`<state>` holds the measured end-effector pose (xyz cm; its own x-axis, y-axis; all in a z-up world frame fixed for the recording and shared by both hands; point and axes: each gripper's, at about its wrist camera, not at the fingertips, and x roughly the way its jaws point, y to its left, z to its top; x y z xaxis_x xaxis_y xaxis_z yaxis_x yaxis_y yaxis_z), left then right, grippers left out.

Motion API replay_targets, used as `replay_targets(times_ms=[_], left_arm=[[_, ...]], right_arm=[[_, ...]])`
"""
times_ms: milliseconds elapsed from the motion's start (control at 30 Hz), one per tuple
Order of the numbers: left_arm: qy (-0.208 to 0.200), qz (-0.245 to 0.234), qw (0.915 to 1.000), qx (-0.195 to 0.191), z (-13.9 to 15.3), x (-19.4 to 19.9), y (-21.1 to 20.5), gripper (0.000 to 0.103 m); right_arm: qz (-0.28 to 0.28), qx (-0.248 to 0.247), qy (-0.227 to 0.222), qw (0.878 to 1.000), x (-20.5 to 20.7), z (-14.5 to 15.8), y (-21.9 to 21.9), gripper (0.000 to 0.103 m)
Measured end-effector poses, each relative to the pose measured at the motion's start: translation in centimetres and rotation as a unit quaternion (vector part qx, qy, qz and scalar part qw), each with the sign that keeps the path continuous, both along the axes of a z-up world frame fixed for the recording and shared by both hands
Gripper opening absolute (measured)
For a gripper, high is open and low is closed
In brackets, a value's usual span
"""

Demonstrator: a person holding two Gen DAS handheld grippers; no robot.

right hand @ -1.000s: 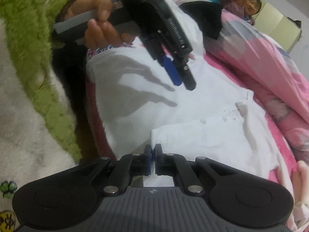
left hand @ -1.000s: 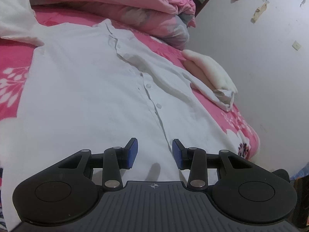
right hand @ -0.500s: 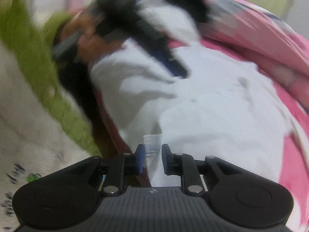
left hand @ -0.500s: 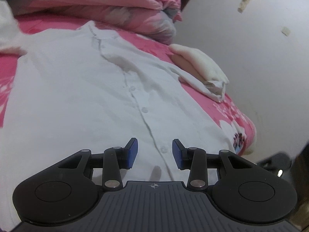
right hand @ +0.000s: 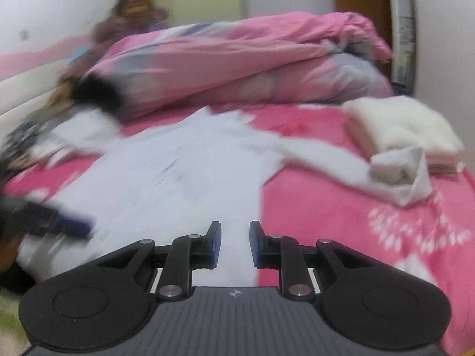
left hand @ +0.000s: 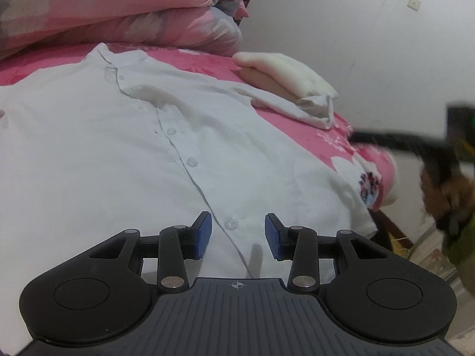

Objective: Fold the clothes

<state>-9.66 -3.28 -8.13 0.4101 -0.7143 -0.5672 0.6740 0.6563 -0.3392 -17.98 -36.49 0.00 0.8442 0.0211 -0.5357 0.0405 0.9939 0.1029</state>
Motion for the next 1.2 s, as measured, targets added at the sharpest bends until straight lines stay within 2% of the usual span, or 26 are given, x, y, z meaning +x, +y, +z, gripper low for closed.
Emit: replay_targets(times_ms=[100,167,200,267,333,433,467,500,567,600,700,767,900,967,1000,1133,1200], left_arm=[[-0.002,0.001,1.0,0.006,-0.4,0.1,-0.1,0.039],[-0.005,0.0,1.0,0.006,-0.6,0.3,-0.1,0.039],[-0.006,0.0,1.0,0.006,-0.6,0.4,0.0,0.039],[-0.012,0.001,0.9999,0.004,-0.8,0.5,0.0,0.039],[-0.013,-0.002,0.9999,0.001,-1.0,0.7,0.1,0.039],[-0.011,-0.004,0.9999,-0.005,-1.7,1.2,0.2,0.039],[-0.01,-0.005,0.9999,-0.008,-1.8,1.3,0.3,0.039],[-0.009,-0.005,0.9999,-0.011,-1.9,1.3,0.4,0.039],[-0.006,-0.005,0.9998,-0.018,-2.0,1.5,0.6,0.039],[-0.002,-0.006,0.9997,-0.022,-2.0,1.6,0.7,0.039],[0.005,-0.005,0.9994,-0.033,-2.3,1.8,1.2,0.039],[0.007,-0.004,0.9993,-0.037,-2.4,1.8,1.4,0.039],[0.008,-0.006,0.9989,-0.046,-2.5,1.7,1.8,0.039],[0.008,-0.008,0.9986,-0.051,-2.7,1.9,2.2,0.039],[0.009,-0.01,0.9985,-0.054,-2.8,1.9,2.3,0.039],[0.014,-0.012,0.9977,-0.065,-3.0,2.2,2.7,0.039],[0.014,-0.012,0.9975,-0.068,-3.0,2.3,2.8,0.039]], right_arm=[[-0.037,0.05,0.008,0.998,5.0,0.3,-1.8,0.034],[-0.063,0.12,0.016,0.991,8.4,0.1,-4.1,0.038],[-0.086,0.167,0.024,0.982,10.2,-0.5,-5.7,0.042],[-0.146,0.263,0.057,0.952,13.1,-2.7,-9.0,0.043],[-0.205,0.348,0.086,0.911,15.8,-5.2,-12.1,0.045],[-0.262,0.416,0.084,0.867,18.4,-8.2,-15.0,0.044],[-0.282,0.422,0.078,0.858,19.2,-8.8,-15.6,0.043],[-0.298,0.422,0.071,0.853,19.9,-9.2,-16.1,0.035],[-0.318,0.405,0.053,0.856,21.2,-9.2,-17.0,0.014],[-0.319,0.394,0.042,0.861,21.8,-8.8,-17.3,0.005],[-0.322,0.34,0.012,0.883,23.3,-7.2,-18.1,0.003],[-0.333,0.301,0.015,0.894,24.4,-7.1,-18.6,0.003],[-0.306,0.271,0.092,0.908,26.0,-8.5,-19.1,0.009],[-0.289,0.244,0.107,0.919,25.1,-7.7,-18.6,0.026],[-0.287,0.222,0.115,0.925,24.2,-7.0,-18.2,0.047],[-0.252,0.102,0.139,0.952,21.2,-2.8,-14.5,0.049],[-0.204,0.03,0.131,0.97,20.6,-0.5,-10.9,0.049]])
